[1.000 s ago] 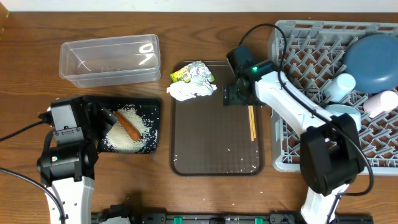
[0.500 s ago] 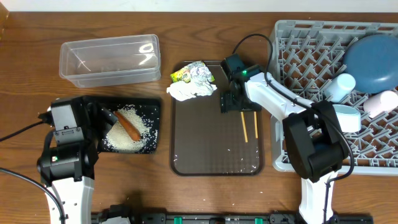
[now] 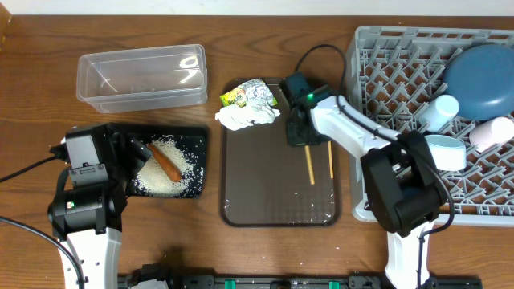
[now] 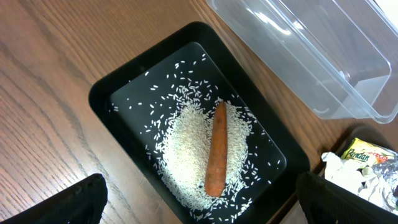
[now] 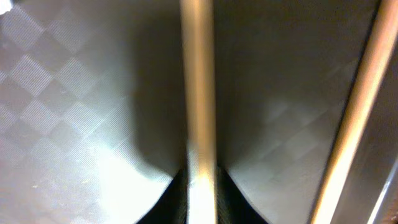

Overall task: Sort waste into correct bins and load items into the dishwasher rack
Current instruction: 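Carry the chopstick right and drop it into the dish rack, then return the right gripper to the tray and grasp the second chopstick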

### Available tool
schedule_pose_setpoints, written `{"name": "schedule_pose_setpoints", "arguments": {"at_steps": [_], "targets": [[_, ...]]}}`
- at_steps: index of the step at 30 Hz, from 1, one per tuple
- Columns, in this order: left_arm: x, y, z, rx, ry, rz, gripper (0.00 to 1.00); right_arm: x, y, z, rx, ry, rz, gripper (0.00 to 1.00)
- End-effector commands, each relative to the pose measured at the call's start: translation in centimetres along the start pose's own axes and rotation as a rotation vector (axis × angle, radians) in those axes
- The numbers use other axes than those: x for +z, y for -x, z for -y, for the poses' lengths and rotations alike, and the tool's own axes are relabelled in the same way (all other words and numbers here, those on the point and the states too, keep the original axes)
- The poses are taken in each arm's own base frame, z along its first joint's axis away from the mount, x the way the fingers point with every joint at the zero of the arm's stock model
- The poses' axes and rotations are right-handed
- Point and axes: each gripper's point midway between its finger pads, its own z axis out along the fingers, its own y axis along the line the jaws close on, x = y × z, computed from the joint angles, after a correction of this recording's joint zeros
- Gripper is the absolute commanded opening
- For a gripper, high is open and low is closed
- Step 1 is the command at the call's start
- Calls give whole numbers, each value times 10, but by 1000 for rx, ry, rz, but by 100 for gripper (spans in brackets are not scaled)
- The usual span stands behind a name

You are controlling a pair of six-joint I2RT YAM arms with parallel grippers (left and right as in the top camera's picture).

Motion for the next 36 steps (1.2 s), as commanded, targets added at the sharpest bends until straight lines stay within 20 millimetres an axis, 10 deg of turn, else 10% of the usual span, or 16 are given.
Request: {"name": "schedule_pose_setpoints", "arguments": {"at_steps": [1,6,12,21,29,36], "targets": [[0,3,-3,11,18,12,99,13,-9,-4,-20,-33,-26,1],[0,3,-3,11,18,12,99,-3,-1,-4,-7,-15,-23,1],[0,3,-3,11,18,12,99,-77,39,23,30,14,68,1],[0,3,-3,11,18,12,99,-179,80,128,132,22,286,1],[0,3,-3,11,18,12,99,-163,80,169,47,101,244,1],[0,3,-3,11,18,12,99,-131,88,162,68,121,200,5]]}}
